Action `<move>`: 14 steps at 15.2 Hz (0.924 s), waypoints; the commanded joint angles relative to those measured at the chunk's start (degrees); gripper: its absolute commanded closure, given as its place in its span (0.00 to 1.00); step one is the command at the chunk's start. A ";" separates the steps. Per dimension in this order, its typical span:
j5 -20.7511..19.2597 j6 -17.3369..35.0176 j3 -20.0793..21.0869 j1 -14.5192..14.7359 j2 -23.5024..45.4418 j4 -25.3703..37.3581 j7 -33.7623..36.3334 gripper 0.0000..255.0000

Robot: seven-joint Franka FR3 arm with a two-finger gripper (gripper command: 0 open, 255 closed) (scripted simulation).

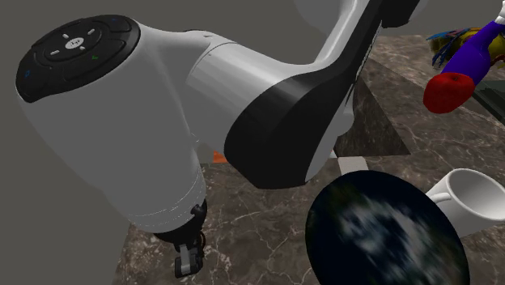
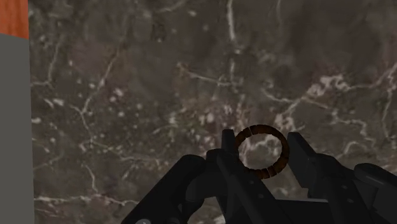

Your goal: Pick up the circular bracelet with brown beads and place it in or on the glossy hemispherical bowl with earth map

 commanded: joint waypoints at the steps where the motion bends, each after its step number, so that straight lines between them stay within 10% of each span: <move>1: 0.03 -0.12 0.04 0.02 0.06 -0.15 0.01 1.00; 14: -0.39 -7.77 -0.23 -0.22 0.51 7.88 0.25 1.00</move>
